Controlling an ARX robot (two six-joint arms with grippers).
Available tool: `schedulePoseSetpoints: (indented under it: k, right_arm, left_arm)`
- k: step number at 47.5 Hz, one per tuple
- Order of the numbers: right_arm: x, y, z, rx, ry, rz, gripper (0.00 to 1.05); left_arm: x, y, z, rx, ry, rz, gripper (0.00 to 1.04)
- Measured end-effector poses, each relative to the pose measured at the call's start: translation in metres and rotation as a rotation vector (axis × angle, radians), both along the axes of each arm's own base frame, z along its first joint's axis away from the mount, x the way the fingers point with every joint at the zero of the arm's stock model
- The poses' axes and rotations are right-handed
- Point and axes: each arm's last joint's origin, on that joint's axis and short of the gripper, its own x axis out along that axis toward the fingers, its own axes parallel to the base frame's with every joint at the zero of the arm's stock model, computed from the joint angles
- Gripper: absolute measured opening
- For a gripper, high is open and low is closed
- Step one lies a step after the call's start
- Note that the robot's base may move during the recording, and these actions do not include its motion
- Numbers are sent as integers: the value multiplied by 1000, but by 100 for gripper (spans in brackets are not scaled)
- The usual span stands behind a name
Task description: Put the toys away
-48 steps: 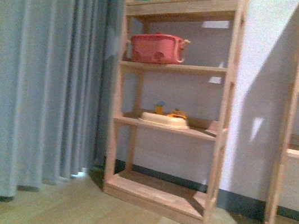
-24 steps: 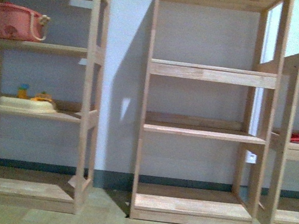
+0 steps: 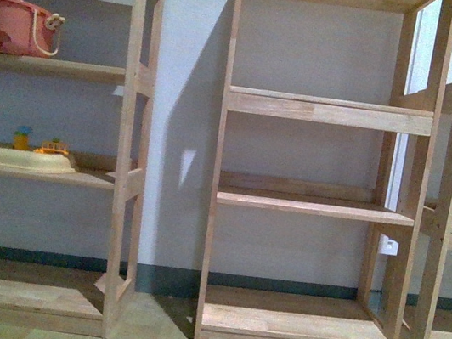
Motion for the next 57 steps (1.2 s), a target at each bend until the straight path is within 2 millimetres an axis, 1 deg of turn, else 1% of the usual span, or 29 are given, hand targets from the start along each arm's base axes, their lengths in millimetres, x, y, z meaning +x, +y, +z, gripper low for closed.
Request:
schedulePoseSetpoints:
  k: [57]
  right_arm:
    - [0,0,0,0,0,-3,19]
  left_arm:
    - [0,0,0,0,0,0,99]
